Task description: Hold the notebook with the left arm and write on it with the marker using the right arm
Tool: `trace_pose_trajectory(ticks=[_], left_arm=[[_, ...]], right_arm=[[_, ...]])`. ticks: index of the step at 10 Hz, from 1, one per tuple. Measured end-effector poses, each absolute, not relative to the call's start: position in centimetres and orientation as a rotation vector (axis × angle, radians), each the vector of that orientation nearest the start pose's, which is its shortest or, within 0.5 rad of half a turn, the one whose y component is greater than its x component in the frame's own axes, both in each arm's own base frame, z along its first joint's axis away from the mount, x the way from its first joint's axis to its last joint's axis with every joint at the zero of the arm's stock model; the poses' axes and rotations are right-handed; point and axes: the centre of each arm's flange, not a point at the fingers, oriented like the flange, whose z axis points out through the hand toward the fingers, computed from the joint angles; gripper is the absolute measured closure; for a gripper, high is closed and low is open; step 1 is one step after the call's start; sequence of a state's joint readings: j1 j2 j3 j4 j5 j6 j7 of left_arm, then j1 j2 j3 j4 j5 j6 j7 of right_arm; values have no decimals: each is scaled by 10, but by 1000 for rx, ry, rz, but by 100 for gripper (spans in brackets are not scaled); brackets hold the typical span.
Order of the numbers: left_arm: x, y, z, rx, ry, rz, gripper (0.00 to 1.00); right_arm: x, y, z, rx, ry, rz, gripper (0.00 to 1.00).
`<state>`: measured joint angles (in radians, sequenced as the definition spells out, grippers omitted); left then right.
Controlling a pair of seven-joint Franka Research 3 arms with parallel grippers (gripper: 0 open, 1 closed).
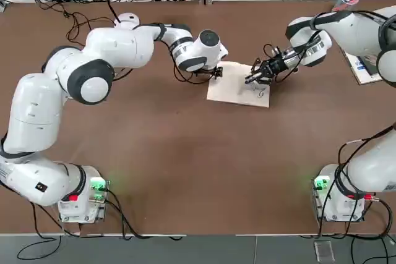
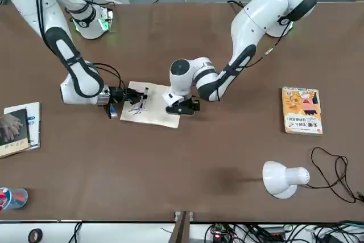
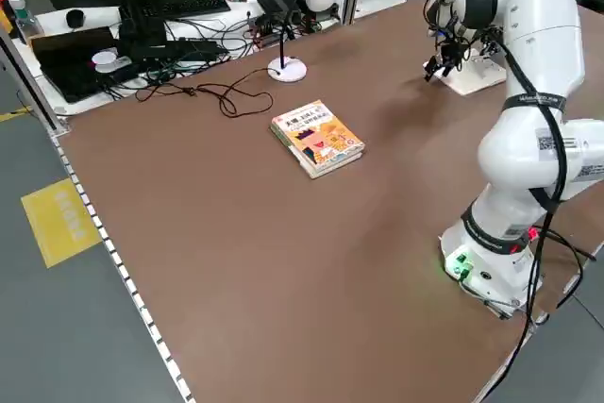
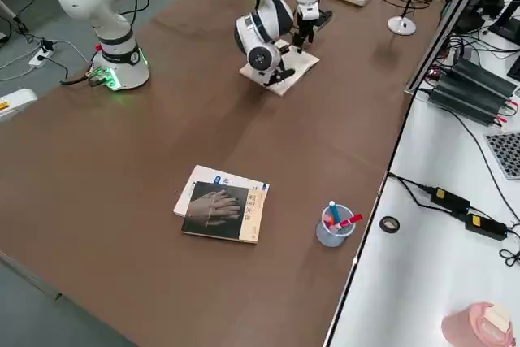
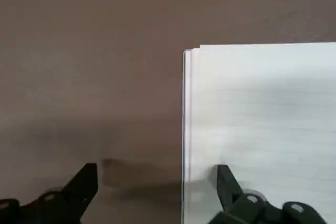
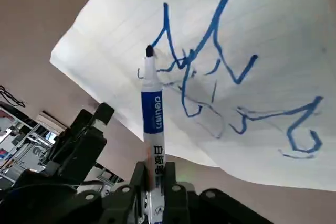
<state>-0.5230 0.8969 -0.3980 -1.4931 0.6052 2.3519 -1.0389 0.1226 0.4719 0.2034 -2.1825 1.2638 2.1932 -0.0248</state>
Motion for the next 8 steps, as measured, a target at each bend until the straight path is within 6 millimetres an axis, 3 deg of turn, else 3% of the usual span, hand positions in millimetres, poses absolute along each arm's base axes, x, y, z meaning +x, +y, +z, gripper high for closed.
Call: trace_pose_trajectory(ticks=[8], left_arm=[[477,-533,167,-3099,246,-218,0]], right_arm=[[488,207,161,-2102,779,643,82]])
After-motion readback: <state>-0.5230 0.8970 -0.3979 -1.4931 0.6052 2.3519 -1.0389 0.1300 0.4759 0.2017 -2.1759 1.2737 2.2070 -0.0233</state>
